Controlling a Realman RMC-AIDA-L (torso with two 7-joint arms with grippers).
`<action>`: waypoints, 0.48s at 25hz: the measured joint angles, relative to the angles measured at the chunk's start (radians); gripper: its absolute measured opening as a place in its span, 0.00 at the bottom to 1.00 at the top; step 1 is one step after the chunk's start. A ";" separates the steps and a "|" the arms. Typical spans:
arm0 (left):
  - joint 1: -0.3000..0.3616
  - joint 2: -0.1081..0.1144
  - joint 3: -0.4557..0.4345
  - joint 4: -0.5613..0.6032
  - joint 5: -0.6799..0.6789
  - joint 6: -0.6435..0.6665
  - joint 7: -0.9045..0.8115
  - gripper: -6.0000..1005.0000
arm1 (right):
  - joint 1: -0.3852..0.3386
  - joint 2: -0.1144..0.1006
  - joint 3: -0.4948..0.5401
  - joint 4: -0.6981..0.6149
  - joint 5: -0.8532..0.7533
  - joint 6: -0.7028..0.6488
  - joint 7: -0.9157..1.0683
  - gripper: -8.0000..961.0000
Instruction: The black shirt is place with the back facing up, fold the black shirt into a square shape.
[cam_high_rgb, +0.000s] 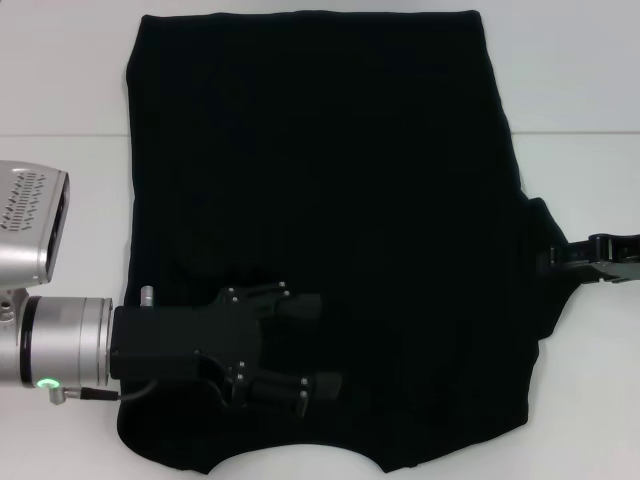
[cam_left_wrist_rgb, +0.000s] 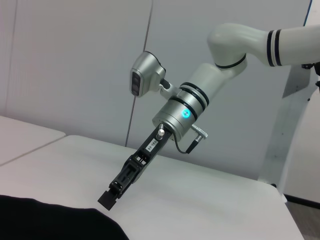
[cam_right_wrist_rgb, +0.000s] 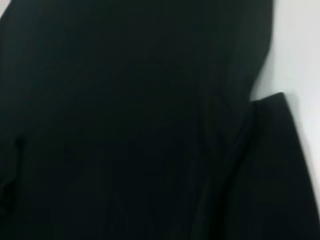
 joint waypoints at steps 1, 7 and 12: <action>-0.002 0.001 0.000 0.000 0.004 0.000 0.001 0.95 | -0.002 0.000 0.000 0.001 0.000 0.005 0.007 0.87; -0.009 0.000 0.001 -0.004 0.014 -0.001 0.002 0.95 | -0.001 0.000 -0.005 0.032 -0.001 0.025 0.014 0.85; -0.009 -0.001 0.001 -0.007 0.014 -0.013 0.002 0.94 | 0.006 0.006 -0.028 0.053 -0.001 0.057 0.012 0.84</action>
